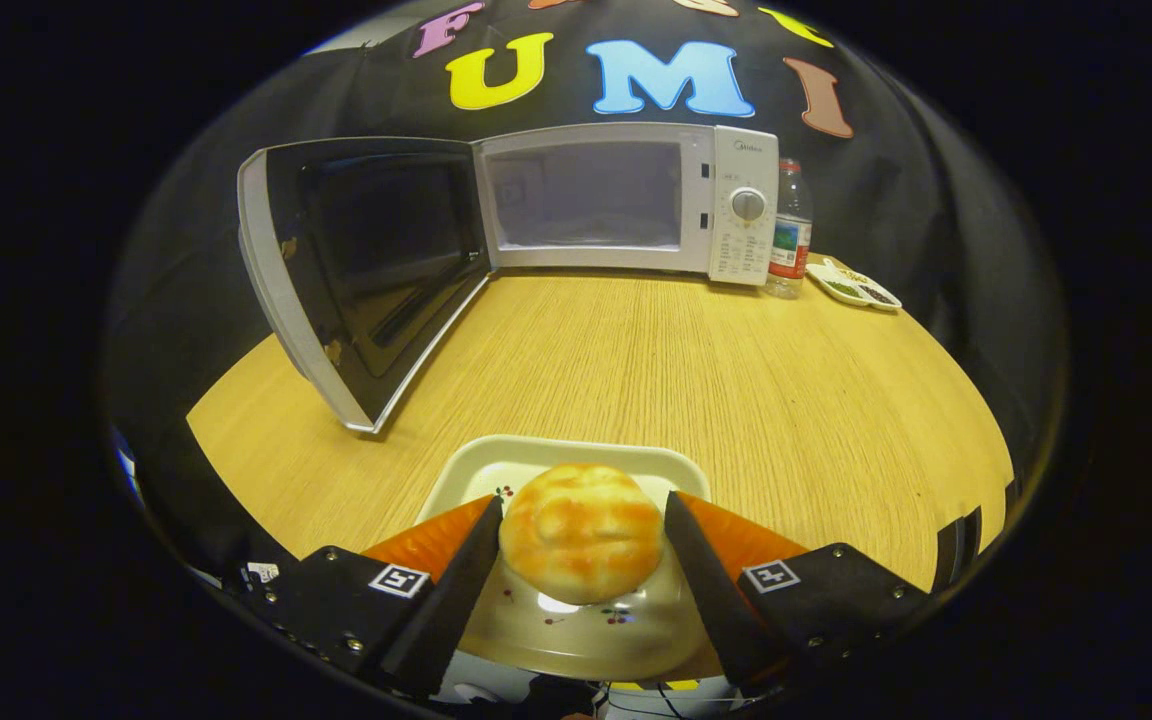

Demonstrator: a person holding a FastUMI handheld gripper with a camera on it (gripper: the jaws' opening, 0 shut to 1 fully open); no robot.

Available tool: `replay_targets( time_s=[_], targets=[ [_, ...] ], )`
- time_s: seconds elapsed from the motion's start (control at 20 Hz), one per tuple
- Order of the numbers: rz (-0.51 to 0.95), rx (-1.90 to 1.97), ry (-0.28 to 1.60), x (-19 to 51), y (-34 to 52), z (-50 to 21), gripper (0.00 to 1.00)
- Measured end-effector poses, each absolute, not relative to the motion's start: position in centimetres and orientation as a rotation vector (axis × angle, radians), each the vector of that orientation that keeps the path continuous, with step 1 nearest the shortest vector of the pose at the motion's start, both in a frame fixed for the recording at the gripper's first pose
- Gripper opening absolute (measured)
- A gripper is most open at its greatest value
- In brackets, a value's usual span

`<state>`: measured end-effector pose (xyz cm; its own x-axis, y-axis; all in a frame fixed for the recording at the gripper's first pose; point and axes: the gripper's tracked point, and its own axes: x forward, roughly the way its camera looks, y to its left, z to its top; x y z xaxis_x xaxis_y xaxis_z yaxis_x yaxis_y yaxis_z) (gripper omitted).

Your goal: Open the microwave, put the food inside, and close the microwave door.

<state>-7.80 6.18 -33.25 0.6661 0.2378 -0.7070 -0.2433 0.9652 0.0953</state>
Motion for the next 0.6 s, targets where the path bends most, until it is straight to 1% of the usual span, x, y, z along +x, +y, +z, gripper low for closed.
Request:
replay_targets(
  time_s=[0.15,0.35,0.4,0.45,0.6],
  targets=[
    [0.274,-0.037,0.811,-7.9,6.2,-33.6,0.95],
    [0.283,-0.036,0.823,-7.6,6.5,-33.7,0.82],
    [0.283,-0.03,0.827,-7.6,6.6,-33.7,0.8],
    [0.287,-0.021,0.831,-7.6,6.7,-33.6,0.74],
    [0.281,0.012,0.802,-6.6,6.8,-32.2,0.73]
  ],
)
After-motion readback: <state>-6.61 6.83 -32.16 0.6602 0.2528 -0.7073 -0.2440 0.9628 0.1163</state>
